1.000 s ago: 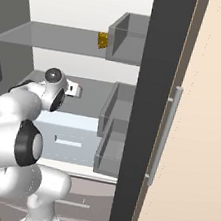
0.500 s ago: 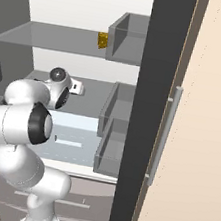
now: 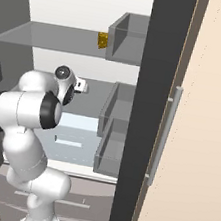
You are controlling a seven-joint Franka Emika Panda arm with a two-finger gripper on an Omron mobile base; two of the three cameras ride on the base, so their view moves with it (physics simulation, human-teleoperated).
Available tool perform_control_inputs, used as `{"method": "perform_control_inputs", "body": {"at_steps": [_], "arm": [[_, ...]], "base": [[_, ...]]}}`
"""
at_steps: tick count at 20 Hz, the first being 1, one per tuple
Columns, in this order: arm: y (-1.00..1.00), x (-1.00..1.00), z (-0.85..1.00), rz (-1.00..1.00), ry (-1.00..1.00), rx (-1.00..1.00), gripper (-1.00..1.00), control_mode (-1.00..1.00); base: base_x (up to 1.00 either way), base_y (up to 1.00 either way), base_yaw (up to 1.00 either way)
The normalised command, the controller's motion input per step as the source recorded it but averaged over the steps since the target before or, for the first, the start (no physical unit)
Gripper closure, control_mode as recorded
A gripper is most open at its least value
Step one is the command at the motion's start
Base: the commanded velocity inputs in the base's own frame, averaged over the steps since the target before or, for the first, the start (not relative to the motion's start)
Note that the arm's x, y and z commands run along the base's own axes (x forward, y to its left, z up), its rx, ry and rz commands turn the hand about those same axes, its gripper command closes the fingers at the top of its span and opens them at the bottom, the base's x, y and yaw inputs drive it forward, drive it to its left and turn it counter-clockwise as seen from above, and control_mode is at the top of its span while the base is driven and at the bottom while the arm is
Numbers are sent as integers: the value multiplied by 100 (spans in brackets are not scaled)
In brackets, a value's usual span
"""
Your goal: Take the cheese, fish, and mushroom from the fridge and place them on the plate on the dining counter to create an appetizer plate.
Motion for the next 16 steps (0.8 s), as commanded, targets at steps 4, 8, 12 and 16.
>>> {"method": "perform_control_inputs", "body": {"at_steps": [4,8,12,16], "arm": [[0,34,-39,-3,0,0,-100,-100],[0,38,-43,-2,-2,0,-100,-100],[0,49,-7,-4,0,0,-100,-100],[0,51,0,-5,0,0,-100,-100]], "base": [[0,0,0],[0,0,0],[0,0,0],[0,0,0]]}}
